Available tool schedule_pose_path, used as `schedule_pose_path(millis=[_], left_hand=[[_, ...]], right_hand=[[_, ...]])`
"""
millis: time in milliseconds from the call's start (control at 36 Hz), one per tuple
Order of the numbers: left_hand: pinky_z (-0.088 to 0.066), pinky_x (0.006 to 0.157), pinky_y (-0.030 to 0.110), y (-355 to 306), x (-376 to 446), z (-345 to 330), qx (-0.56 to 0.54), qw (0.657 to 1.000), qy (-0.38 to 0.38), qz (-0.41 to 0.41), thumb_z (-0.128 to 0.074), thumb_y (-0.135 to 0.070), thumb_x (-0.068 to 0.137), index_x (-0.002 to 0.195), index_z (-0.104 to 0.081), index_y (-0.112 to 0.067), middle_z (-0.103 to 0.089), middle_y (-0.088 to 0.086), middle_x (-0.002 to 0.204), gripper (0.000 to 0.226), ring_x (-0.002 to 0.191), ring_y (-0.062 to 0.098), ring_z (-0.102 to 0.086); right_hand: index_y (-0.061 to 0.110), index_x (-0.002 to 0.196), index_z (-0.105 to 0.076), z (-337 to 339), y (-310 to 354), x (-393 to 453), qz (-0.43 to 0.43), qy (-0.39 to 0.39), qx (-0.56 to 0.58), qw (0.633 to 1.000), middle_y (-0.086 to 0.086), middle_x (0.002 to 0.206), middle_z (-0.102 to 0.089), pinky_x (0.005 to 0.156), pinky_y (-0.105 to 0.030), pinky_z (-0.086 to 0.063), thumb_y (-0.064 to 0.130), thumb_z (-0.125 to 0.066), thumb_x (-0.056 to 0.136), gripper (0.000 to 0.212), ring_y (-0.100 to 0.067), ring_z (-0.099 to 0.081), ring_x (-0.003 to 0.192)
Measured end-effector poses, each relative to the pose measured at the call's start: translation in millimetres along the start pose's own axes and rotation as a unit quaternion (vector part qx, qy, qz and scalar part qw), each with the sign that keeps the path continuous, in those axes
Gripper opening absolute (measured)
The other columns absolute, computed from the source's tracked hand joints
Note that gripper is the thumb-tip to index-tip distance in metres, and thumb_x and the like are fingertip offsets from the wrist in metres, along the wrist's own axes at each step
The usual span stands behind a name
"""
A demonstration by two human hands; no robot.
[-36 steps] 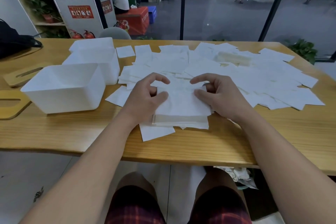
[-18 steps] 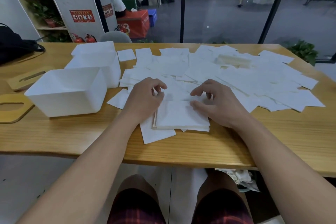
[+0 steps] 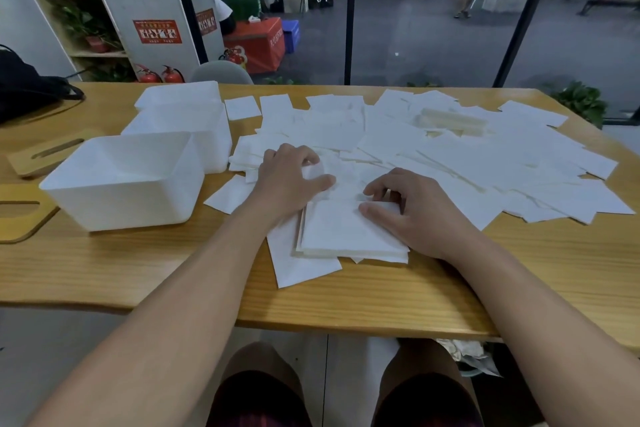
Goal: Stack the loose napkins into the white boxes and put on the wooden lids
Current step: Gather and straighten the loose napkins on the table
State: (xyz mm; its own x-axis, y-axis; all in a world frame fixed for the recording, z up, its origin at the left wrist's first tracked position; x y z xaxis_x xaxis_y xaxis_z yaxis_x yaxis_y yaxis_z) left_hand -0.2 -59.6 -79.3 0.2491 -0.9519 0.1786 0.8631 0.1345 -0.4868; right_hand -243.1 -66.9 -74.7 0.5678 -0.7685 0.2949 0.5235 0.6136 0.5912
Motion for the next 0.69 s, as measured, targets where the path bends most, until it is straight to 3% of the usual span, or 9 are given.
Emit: schedule_pose_path(millis=[139, 222, 250, 306, 361, 472, 556, 639, 694], left_hand=[[-0.044, 0.103, 0.045, -5, -2, 7, -0.058, 0.997, -0.044, -0.012, -0.075, -0.054, 0.095, 0.131, -0.060, -0.037, -0.063, -0.016, 0.110, 0.042, 0.124, 0.019, -0.046], [-0.046, 0.101, 0.047, -9, -2, 9, -0.071, 0.997, -0.040, -0.003, -0.069, -0.050, 0.099, 0.136, -0.060, -0.037, -0.063, -0.015, 0.106, 0.040, 0.122, 0.021, -0.047], [-0.045, 0.100, 0.048, -11, -3, 9, -0.061, 0.998, -0.035, -0.002, -0.066, -0.049, 0.100, 0.132, -0.064, -0.034, -0.063, -0.013, 0.106, 0.035, 0.121, 0.023, -0.047], [-0.041, 0.093, 0.048, -12, -3, 9, -0.029, 0.999, -0.031, -0.003, -0.061, -0.046, 0.102, 0.105, -0.069, -0.029, -0.062, -0.007, 0.103, 0.019, 0.117, 0.028, -0.047], [-0.035, 0.086, 0.045, -11, -3, 9, -0.009, 0.999, -0.032, -0.004, -0.059, -0.043, 0.102, 0.087, -0.065, -0.025, -0.060, -0.002, 0.102, 0.024, 0.113, 0.031, -0.046], [-0.041, 0.084, 0.041, -10, -7, 15, -0.052, 0.996, -0.064, -0.046, -0.061, -0.038, 0.104, 0.097, -0.071, -0.018, -0.064, -0.001, 0.102, 0.023, 0.109, 0.029, -0.050], [-0.039, 0.065, 0.030, -10, -16, 27, -0.102, 0.986, -0.119, -0.053, -0.060, -0.033, 0.107, 0.093, -0.067, -0.018, -0.066, -0.004, 0.086, 0.021, 0.088, 0.021, -0.061], [-0.036, 0.066, 0.017, -4, -25, 45, -0.100, 0.973, -0.207, -0.019, -0.057, -0.035, 0.110, 0.113, -0.071, -0.017, -0.070, -0.010, 0.103, 0.023, 0.090, 0.010, -0.059], [-0.048, 0.071, 0.018, 4, -28, 54, -0.132, 0.960, -0.247, -0.003, -0.058, -0.035, 0.110, 0.120, -0.072, -0.015, -0.070, -0.014, 0.111, 0.026, 0.093, 0.007, -0.064]], right_hand=[[0.039, 0.110, -0.074, -2, 0, 1, 0.003, 0.004, -0.005, 1.000, 0.021, 0.110, -0.066, 0.081, -0.019, -0.047, 0.056, -0.074, 0.095, 0.023, 0.001, -0.060, 0.101], [0.038, 0.109, -0.074, -1, 1, 1, 0.004, 0.004, -0.004, 1.000, 0.020, 0.109, -0.066, 0.081, -0.018, -0.046, 0.055, -0.074, 0.095, 0.022, 0.000, -0.060, 0.101], [0.038, 0.109, -0.074, -1, 1, 1, 0.004, 0.004, -0.004, 1.000, 0.020, 0.109, -0.066, 0.081, -0.018, -0.046, 0.055, -0.074, 0.095, 0.022, 0.000, -0.060, 0.101], [0.038, 0.108, -0.074, -1, 1, 0, 0.002, 0.004, -0.002, 1.000, 0.020, 0.109, -0.066, 0.082, -0.020, -0.048, 0.054, -0.075, 0.095, 0.021, -0.001, -0.060, 0.101], [0.038, 0.108, -0.074, 0, 1, 0, 0.001, 0.004, -0.003, 1.000, 0.020, 0.108, -0.066, 0.082, -0.020, -0.048, 0.053, -0.075, 0.095, 0.020, -0.001, -0.060, 0.100], [0.039, 0.107, -0.073, 0, 2, 0, -0.003, 0.004, -0.004, 1.000, 0.021, 0.108, -0.066, 0.079, -0.016, -0.045, 0.055, -0.075, 0.095, 0.020, -0.001, -0.060, 0.101], [0.039, 0.107, -0.073, 1, 2, -2, -0.004, 0.002, -0.001, 1.000, 0.021, 0.108, -0.066, 0.079, -0.016, -0.046, 0.054, -0.077, 0.094, 0.020, -0.001, -0.060, 0.100], [0.038, 0.104, -0.074, 2, 4, -3, -0.002, -0.001, 0.005, 1.000, 0.020, 0.107, -0.067, 0.078, -0.016, -0.046, 0.052, -0.078, 0.093, 0.018, -0.002, -0.061, 0.097], [0.038, 0.101, -0.074, 2, 5, -4, -0.002, -0.002, 0.010, 1.000, 0.020, 0.107, -0.068, 0.078, -0.019, -0.046, 0.051, -0.078, 0.093, 0.016, -0.003, -0.061, 0.095]])
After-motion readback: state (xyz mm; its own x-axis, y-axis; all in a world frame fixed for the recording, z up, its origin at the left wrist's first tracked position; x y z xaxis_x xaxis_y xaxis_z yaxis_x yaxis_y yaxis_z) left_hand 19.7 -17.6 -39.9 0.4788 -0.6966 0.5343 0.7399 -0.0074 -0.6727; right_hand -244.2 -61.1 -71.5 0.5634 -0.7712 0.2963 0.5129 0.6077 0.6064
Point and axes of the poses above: each hand's wrist, its own x-axis towards the middle knuckle, its own z-axis out of the back of the hand, y = z × x, the point moved 7 cm from there along x, towards the middle knuckle
